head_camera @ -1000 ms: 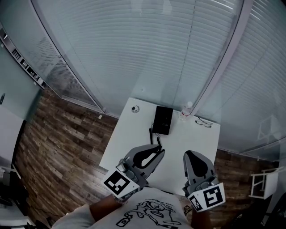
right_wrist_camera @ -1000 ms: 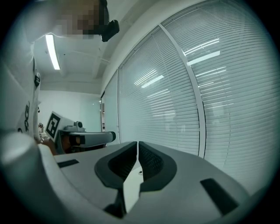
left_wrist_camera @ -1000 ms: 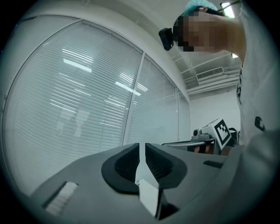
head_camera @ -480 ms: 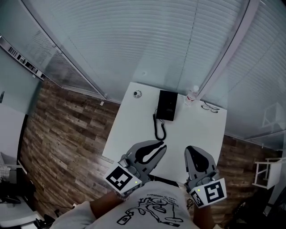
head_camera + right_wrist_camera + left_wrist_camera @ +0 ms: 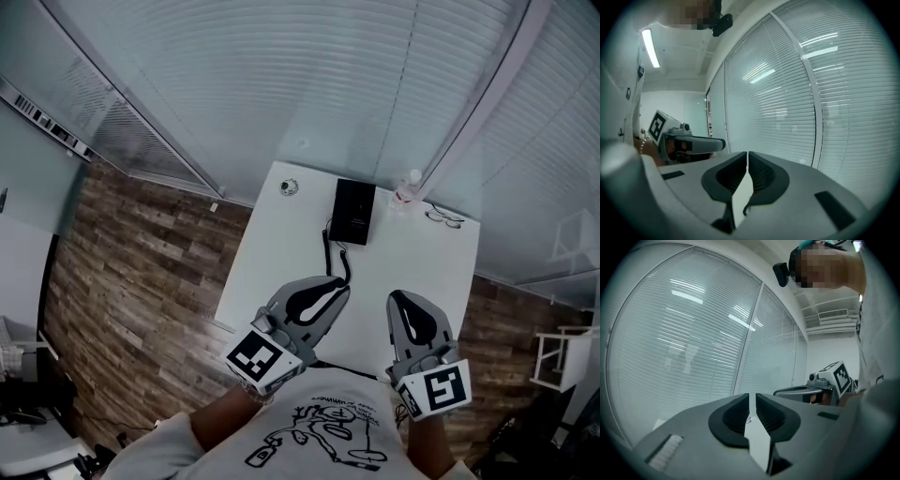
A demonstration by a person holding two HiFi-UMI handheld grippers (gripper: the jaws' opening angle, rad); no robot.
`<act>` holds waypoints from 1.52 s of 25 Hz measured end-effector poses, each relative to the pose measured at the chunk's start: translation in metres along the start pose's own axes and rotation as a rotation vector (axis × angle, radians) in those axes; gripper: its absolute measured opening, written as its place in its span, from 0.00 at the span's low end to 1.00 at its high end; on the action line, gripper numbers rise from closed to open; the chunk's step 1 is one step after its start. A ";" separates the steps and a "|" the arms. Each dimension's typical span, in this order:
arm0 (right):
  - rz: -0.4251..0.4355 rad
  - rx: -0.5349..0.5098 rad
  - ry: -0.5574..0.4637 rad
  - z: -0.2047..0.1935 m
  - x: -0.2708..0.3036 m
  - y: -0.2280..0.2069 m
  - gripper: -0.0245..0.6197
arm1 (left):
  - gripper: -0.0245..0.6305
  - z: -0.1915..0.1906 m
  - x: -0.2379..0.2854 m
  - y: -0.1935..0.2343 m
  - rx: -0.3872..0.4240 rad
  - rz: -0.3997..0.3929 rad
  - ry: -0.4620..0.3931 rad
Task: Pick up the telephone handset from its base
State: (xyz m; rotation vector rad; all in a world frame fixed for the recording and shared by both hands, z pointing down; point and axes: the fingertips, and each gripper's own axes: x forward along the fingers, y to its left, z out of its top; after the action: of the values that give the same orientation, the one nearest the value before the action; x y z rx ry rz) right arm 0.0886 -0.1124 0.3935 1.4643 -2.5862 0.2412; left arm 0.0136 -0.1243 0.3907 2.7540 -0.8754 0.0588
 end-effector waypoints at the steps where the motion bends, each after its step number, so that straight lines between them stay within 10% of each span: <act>1: 0.000 -0.002 0.006 -0.002 0.003 -0.001 0.05 | 0.10 -0.003 0.001 0.004 -0.001 0.006 0.006; 38: 0.022 0.075 0.147 -0.062 0.110 -0.082 0.06 | 0.18 -0.148 0.132 0.183 -0.121 0.125 0.245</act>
State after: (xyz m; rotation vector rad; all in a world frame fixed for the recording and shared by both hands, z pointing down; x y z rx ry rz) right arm 0.1068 -0.2328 0.4828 1.3859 -2.5026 0.4366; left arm 0.0217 -0.3061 0.5903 2.5108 -0.9470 0.3460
